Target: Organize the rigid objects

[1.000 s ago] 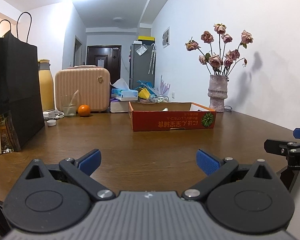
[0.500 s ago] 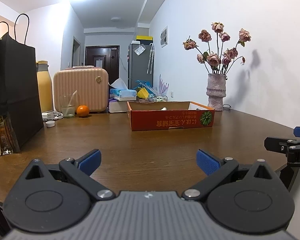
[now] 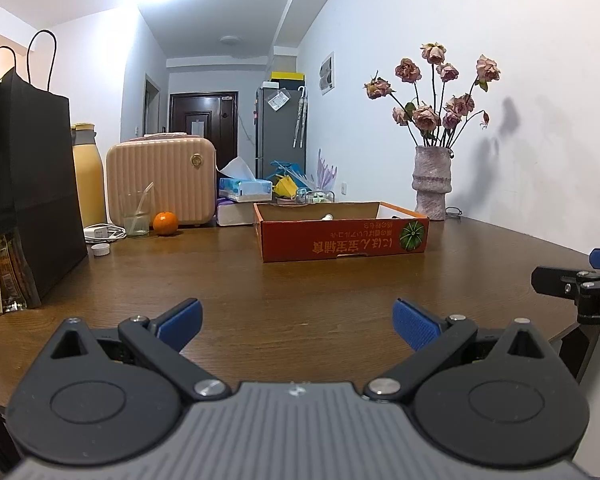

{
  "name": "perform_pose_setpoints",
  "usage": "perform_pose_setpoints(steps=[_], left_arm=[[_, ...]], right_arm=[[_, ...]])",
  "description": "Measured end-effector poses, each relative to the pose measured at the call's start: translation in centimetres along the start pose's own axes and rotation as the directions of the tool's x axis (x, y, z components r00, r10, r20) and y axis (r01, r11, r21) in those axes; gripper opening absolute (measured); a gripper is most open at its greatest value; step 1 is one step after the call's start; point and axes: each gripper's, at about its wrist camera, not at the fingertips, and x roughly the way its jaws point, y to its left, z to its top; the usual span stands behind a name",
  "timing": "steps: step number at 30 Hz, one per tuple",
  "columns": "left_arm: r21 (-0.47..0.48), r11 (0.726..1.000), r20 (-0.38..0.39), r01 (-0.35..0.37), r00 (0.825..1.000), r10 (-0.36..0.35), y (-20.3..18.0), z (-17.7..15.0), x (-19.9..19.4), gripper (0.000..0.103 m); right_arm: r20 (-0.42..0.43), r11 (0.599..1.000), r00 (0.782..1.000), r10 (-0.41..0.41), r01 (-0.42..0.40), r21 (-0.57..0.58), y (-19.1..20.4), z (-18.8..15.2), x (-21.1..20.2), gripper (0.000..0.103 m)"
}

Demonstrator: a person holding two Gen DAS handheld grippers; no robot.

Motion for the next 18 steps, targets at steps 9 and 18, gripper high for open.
perform_pose_setpoints(steps=[9, 18], left_arm=[[0.002, 1.0, 0.006, -0.002, 1.0, 0.002, -0.04, -0.07, -0.06, 0.103], [0.015, 1.0, 0.016, 0.01, 1.0, -0.011, -0.22, 0.03, -0.39, 0.103]], right_arm=[[0.01, 1.0, 1.0, 0.002, -0.002, -0.003, 0.01, 0.1, -0.06, 0.099], [-0.004, 1.0, 1.0, -0.002, 0.002, -0.006, 0.03, 0.16, 0.14, 0.099]])
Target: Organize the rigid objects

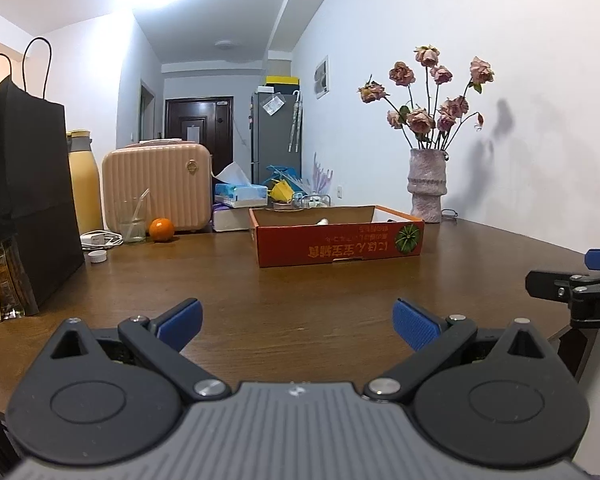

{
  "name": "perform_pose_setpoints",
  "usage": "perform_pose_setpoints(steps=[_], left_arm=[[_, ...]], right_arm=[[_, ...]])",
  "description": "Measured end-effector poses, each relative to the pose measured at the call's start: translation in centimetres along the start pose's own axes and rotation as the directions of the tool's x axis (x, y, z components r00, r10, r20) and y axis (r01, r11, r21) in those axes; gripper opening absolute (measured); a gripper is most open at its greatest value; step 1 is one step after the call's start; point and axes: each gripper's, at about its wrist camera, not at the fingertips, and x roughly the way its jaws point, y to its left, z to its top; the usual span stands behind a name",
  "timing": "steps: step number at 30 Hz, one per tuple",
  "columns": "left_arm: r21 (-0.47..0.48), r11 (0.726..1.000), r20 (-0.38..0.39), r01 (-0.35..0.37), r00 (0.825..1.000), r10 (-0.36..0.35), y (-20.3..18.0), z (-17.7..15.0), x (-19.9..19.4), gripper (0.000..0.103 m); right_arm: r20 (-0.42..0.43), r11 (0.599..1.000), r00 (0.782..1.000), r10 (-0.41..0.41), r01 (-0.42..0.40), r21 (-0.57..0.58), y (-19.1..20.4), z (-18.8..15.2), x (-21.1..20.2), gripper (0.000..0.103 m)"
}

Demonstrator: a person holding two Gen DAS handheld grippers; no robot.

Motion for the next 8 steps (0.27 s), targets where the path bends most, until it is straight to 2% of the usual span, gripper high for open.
perform_pose_setpoints(steps=[8], left_arm=[[0.003, 1.0, 0.017, 0.0, 1.0, 0.0, -0.17, 0.01, -0.2, 0.103]], right_arm=[[-0.003, 1.0, 1.0, -0.001, 0.001, 0.0, -0.06, -0.01, 0.06, 0.099]])
